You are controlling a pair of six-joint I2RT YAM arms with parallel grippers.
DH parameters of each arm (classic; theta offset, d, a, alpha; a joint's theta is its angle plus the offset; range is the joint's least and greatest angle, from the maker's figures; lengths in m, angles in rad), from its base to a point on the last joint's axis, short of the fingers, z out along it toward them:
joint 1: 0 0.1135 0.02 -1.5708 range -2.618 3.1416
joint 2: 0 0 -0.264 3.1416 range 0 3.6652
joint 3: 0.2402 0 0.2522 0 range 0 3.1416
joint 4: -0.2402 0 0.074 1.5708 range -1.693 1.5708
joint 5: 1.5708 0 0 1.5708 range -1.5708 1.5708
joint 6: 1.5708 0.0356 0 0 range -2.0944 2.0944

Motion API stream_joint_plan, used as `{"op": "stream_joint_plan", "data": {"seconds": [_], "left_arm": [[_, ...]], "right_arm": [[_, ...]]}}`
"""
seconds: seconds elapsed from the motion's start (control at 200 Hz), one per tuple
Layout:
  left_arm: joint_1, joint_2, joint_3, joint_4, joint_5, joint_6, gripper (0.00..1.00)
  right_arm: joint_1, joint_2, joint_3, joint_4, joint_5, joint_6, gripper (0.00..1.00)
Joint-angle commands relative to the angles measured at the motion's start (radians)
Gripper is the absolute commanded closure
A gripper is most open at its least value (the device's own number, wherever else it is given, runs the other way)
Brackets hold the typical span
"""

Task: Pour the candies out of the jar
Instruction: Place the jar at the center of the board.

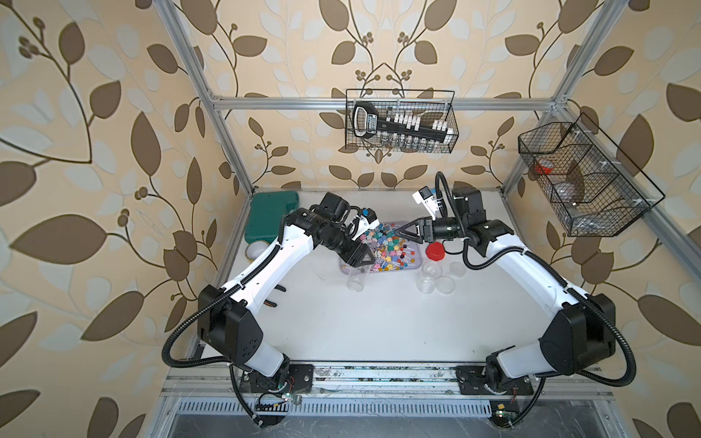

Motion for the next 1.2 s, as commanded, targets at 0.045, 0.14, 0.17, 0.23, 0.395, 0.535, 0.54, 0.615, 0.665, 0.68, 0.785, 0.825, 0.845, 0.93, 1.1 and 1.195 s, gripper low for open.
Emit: {"op": "stream_joint_plan", "data": {"seconds": [0.045, 0.14, 0.17, 0.23, 0.395, 0.535, 0.54, 0.615, 0.665, 0.68, 0.785, 0.825, 0.845, 0.93, 1.1, 1.195], "left_arm": [[0.026, 0.006, -0.008, 0.07, 0.049, -0.009, 0.42], [0.038, 0.007, -0.008, 0.101, 0.021, -0.032, 0.43], [0.044, 0.007, -0.006, 0.107, 0.014, -0.036, 0.44], [0.057, 0.005, -0.004, 0.128, -0.003, -0.061, 0.46], [0.091, 0.001, 0.002, 0.195, -0.059, -0.144, 0.48], [0.124, -0.026, -0.027, 0.322, -0.075, -0.276, 0.49], [0.124, -0.028, -0.028, 0.327, -0.076, -0.282, 0.49], [0.127, -0.052, -0.047, 0.397, -0.1, -0.35, 0.5], [0.128, -0.07, -0.062, 0.44, -0.115, -0.398, 0.52], [0.128, -0.075, -0.067, 0.455, -0.12, -0.415, 0.52], [0.129, -0.127, -0.112, 0.559, -0.136, -0.521, 0.53], [0.129, -0.138, -0.131, 0.595, -0.143, -0.561, 0.53], [0.129, -0.144, -0.138, 0.609, -0.147, -0.578, 0.53], [0.129, -0.171, -0.17, 0.672, -0.146, -0.641, 0.53], [0.131, -0.209, -0.21, 0.742, -0.143, -0.73, 0.53], [0.131, -0.222, -0.223, 0.776, -0.131, -0.762, 0.53]], "right_arm": [[0.017, 0.001, -0.039, -0.009, -0.004, 0.007, 0.32], [0.019, -0.005, -0.056, -0.007, 0.013, 0.011, 0.33], [0.017, -0.008, -0.064, -0.006, 0.017, 0.014, 0.32], [0.017, -0.012, -0.078, 0.003, 0.016, 0.024, 0.32], [0.017, -0.056, -0.154, 0.11, 0.0, 0.127, 0.32], [0.017, -0.097, -0.276, 0.321, -0.028, 0.304, 0.32], [0.017, -0.098, -0.28, 0.326, -0.028, 0.308, 0.32], [0.018, -0.101, -0.312, 0.379, -0.017, 0.352, 0.32], [0.018, -0.101, -0.335, 0.434, -0.015, 0.39, 0.32], [0.019, -0.102, -0.344, 0.456, -0.015, 0.411, 0.32], [0.019, -0.1, -0.38, 0.585, -0.009, 0.494, 0.32], [0.02, -0.091, -0.385, 0.617, -0.007, 0.517, 0.33], [0.022, -0.085, -0.387, 0.633, -0.008, 0.529, 0.33], [0.034, -0.058, -0.387, 0.7, -0.008, 0.574, 0.33], [0.05, -0.016, -0.362, 0.766, -0.004, 0.6, 0.33], [0.057, 0.003, -0.359, 0.831, -0.013, 0.662, 0.34]]}}
